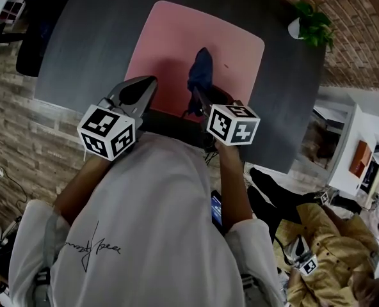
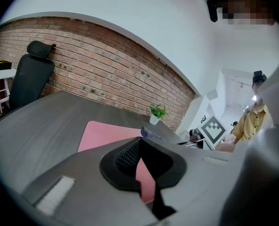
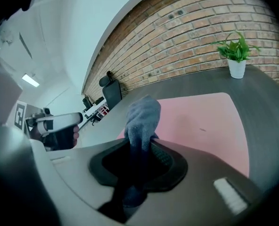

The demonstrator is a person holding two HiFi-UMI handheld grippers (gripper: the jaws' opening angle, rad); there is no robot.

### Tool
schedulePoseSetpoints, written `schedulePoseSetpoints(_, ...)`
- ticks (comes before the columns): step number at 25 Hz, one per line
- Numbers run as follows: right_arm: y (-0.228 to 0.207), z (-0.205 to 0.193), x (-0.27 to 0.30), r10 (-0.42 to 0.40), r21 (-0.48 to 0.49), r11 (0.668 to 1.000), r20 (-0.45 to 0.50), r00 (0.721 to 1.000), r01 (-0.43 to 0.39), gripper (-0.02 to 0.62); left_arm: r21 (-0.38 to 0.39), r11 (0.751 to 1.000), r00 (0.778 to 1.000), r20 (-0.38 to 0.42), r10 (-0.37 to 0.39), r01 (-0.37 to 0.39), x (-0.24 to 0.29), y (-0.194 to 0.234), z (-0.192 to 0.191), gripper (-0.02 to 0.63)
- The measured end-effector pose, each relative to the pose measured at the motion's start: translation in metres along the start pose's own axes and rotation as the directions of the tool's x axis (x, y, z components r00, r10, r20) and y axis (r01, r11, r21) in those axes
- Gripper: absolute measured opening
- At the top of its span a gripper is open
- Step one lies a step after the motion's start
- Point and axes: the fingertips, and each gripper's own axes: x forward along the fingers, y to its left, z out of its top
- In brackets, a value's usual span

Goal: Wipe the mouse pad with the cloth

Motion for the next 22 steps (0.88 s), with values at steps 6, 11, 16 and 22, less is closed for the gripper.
schedulePoseSetpoints(6,0.011,0.002,-0.018,0.001,-0.030,1.000,0.033,0.999,0.000,0.087,-0.005,1.000,1.000,0.009,-0.010,0.010,0.002,-0.009,-0.001,0.012)
schedulePoseSetpoints(11,0.019,-0.003,-0.028,0.008,-0.047,0.999,0.038,0.999,-0.006,0.087,-0.006,1.000,1.000,0.011,-0.014,0.014,0.005,-0.017,-0.002,0.012)
schedulePoseSetpoints(16,0.026,-0.009,-0.035,0.011,-0.060,0.998,0.042,0.999,-0.008,0.087,-0.003,1.000,1.000,0.009,-0.012,0.012,0.005,-0.022,-0.005,0.012)
schedulePoseSetpoints(22,0.029,-0.012,-0.041,0.022,-0.068,0.998,0.044,0.999,-0.019,0.087,-0.002,1.000,1.000,0.011,-0.010,0.010,0.010,-0.026,-0.005,0.012)
